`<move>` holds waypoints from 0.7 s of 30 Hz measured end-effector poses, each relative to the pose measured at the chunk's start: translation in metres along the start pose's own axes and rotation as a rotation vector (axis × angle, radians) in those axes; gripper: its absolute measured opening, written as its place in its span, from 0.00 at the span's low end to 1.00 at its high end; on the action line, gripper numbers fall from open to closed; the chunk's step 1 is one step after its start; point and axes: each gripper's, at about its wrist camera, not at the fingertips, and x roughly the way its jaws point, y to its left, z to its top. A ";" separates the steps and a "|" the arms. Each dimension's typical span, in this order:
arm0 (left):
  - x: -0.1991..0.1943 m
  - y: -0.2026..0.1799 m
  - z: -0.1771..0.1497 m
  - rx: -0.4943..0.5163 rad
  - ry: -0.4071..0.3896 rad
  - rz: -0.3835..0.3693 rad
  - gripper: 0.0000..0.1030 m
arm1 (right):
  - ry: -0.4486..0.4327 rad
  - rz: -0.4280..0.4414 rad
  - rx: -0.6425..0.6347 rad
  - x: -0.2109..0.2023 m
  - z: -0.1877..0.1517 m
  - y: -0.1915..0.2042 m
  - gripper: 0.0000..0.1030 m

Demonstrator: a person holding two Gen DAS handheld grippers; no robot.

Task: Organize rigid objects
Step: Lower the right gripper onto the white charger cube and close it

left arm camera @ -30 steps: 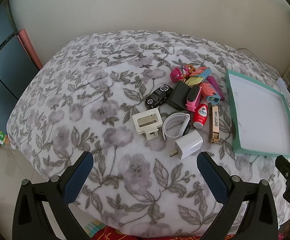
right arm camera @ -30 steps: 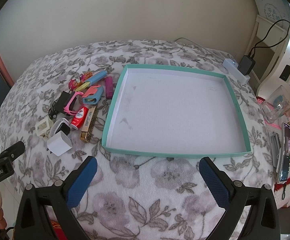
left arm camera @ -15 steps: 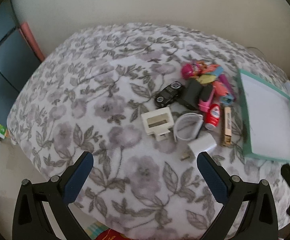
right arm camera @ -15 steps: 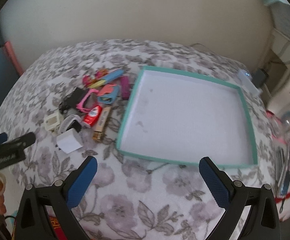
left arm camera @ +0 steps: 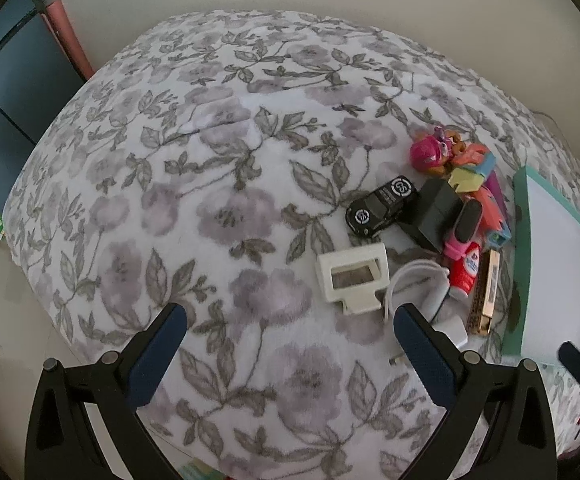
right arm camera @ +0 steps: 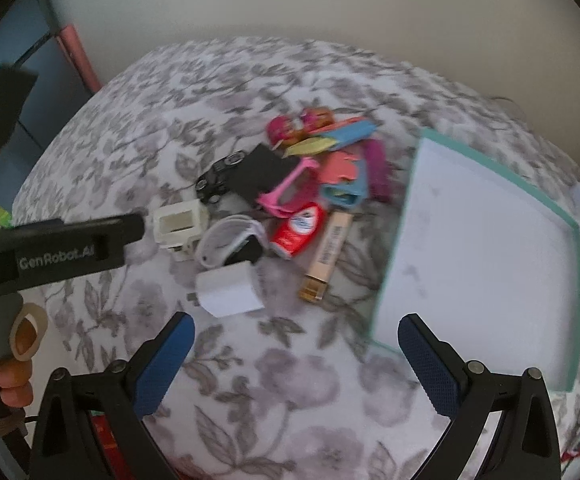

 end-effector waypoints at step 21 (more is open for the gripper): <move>0.049 -0.014 0.025 0.033 0.094 -0.074 1.00 | 0.126 0.051 -0.065 0.062 0.014 0.043 0.83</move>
